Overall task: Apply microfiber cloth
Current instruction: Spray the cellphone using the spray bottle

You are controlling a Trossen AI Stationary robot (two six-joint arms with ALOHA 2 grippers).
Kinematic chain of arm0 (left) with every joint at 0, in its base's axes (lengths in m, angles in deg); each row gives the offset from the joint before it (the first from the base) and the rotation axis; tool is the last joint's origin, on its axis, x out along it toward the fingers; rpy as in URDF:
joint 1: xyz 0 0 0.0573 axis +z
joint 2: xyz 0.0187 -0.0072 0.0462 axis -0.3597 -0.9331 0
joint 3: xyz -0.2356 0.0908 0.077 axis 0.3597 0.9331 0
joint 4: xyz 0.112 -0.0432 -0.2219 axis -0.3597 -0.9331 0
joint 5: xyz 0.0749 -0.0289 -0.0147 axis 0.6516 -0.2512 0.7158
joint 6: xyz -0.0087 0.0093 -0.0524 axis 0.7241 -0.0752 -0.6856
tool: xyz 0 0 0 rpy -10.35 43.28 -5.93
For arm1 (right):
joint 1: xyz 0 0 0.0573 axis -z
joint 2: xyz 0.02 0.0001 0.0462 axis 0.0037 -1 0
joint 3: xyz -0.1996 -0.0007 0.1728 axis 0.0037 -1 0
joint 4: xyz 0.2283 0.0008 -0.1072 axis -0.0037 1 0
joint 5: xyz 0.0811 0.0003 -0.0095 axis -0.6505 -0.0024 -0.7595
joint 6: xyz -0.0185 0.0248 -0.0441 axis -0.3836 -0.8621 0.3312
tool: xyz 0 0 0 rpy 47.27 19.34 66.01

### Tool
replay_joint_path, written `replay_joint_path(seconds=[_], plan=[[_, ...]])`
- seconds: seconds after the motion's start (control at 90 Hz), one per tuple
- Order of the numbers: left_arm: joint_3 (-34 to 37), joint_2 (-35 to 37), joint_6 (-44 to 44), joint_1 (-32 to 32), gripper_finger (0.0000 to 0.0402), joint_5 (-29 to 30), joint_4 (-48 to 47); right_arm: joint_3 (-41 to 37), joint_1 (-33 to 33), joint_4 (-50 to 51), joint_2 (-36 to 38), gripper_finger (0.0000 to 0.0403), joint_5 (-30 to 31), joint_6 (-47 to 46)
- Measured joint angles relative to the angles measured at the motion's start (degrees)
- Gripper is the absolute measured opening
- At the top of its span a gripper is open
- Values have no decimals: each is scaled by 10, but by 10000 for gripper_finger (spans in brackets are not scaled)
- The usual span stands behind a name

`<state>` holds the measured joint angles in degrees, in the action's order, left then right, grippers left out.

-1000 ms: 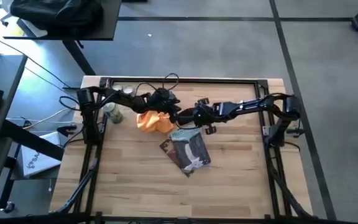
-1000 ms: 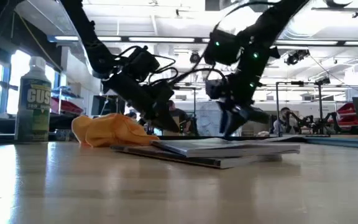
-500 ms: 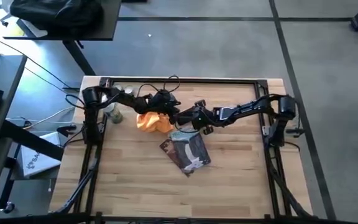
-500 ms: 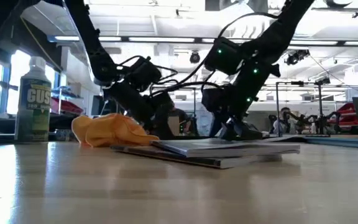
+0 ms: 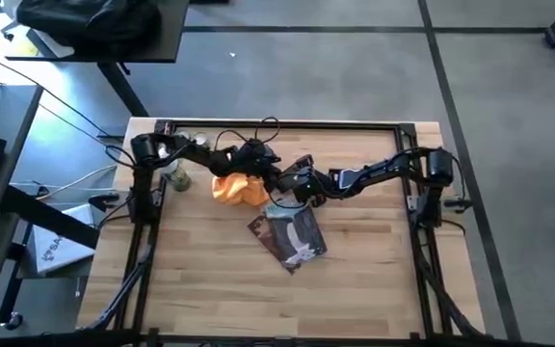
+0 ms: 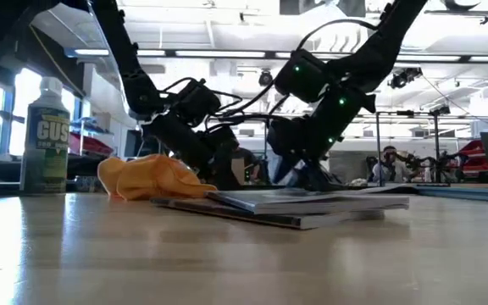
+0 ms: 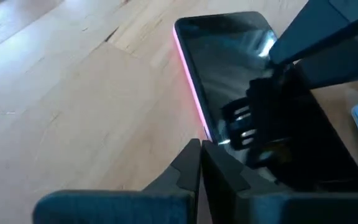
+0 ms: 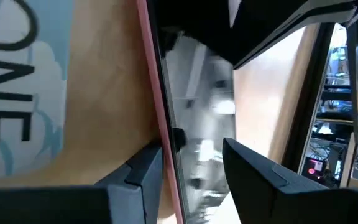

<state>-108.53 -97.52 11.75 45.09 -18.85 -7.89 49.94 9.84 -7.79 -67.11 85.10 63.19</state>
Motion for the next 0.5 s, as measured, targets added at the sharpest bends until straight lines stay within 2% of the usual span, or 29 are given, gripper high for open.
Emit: replay_joint_path(seconds=[0.278,0.5], plan=[[1,-1,4,0,0,-1,1,0,0,-37,0,133,-11,9],[1,-1,4,-1,0,-2,3,1,0,-59,-19,133,-26,54]])
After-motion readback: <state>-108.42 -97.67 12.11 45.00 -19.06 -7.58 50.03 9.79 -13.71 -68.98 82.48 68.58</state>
